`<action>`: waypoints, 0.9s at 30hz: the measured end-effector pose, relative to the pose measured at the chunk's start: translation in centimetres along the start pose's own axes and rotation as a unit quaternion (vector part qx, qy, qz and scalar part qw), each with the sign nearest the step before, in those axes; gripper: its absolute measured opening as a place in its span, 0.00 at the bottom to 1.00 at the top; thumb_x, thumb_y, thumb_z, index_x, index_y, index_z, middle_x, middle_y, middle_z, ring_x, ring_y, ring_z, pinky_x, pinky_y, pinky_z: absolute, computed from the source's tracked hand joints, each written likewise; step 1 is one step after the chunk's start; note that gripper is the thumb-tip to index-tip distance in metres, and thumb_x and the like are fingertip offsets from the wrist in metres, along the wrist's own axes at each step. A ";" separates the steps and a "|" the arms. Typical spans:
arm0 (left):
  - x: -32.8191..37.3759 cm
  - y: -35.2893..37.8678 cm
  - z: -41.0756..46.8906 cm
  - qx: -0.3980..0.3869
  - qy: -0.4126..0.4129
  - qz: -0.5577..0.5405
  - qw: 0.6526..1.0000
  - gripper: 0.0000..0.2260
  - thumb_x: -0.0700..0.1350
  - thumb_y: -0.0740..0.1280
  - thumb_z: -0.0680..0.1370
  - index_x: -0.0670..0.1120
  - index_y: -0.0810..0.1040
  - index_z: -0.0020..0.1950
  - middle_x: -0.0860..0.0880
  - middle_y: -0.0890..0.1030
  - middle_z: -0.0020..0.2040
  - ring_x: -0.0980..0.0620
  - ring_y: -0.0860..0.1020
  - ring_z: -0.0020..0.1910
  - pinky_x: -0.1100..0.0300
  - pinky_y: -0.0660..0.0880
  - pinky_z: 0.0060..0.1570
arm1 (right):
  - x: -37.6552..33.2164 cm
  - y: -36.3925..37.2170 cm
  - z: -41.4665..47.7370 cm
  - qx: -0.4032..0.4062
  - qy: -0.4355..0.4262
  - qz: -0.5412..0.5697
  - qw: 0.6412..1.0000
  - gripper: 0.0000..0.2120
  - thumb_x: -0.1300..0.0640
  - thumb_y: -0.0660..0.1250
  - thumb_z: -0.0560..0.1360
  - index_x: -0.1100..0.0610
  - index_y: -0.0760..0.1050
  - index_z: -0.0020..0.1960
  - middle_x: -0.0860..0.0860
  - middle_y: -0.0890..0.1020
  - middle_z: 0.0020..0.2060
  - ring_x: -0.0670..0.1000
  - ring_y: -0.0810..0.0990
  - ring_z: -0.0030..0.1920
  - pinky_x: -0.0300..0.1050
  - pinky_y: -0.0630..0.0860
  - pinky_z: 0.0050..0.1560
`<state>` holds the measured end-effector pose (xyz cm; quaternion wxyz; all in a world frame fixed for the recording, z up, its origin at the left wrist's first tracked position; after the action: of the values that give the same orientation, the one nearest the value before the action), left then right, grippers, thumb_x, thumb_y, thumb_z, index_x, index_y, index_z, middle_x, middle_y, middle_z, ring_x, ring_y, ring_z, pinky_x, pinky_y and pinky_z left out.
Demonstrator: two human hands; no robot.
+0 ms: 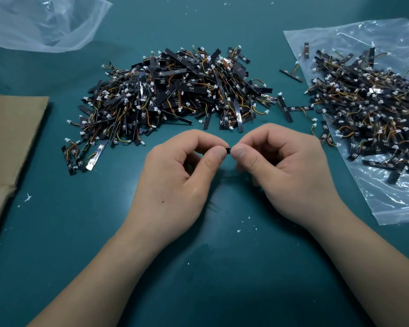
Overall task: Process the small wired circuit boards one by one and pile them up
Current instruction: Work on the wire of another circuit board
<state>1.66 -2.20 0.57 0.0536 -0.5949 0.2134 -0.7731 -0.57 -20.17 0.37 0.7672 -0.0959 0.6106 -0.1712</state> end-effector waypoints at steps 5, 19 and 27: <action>-0.2 0.1 0.0 -0.013 0.002 0.023 1.000 0.08 0.42 0.72 0.79 0.56 0.84 0.54 0.65 0.80 0.38 0.57 0.76 0.32 0.74 0.68 0.35 | 0.0 -0.2 -0.1 0.011 -0.017 -0.006 1.000 0.07 0.51 0.70 0.80 0.45 0.78 0.43 0.44 0.83 0.32 0.45 0.78 0.28 0.34 0.72 0.33; 0.0 -0.4 0.2 -0.114 -0.031 -0.046 0.992 0.10 0.40 0.64 0.78 0.53 0.83 0.45 0.61 0.79 0.35 0.61 0.74 0.34 0.71 0.67 0.37 | -0.2 -0.4 -0.2 -0.043 0.005 0.016 0.999 0.10 0.50 0.67 0.77 0.53 0.77 0.39 0.48 0.84 0.32 0.51 0.77 0.28 0.48 0.74 0.29; 0.1 -0.5 0.0 -0.090 -0.017 -0.084 0.992 0.07 0.47 0.65 0.77 0.50 0.83 0.44 0.48 0.80 0.36 0.46 0.76 0.35 0.57 0.72 0.37 | -0.1 -0.3 -0.2 -0.036 0.004 -0.008 0.999 0.09 0.49 0.68 0.78 0.52 0.77 0.40 0.50 0.83 0.32 0.52 0.76 0.28 0.48 0.74 0.30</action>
<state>1.66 -1.78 0.86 -0.0615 -0.6257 0.2307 -0.7426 -0.82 -20.43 0.48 0.7594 -0.1279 0.6186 -0.1558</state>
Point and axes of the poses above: each hand's wrist, its own z-axis towards the middle knuckle, its own y-axis out of the palm, x = y × z, the point moved 1 cm from there along z, towards the middle knuckle
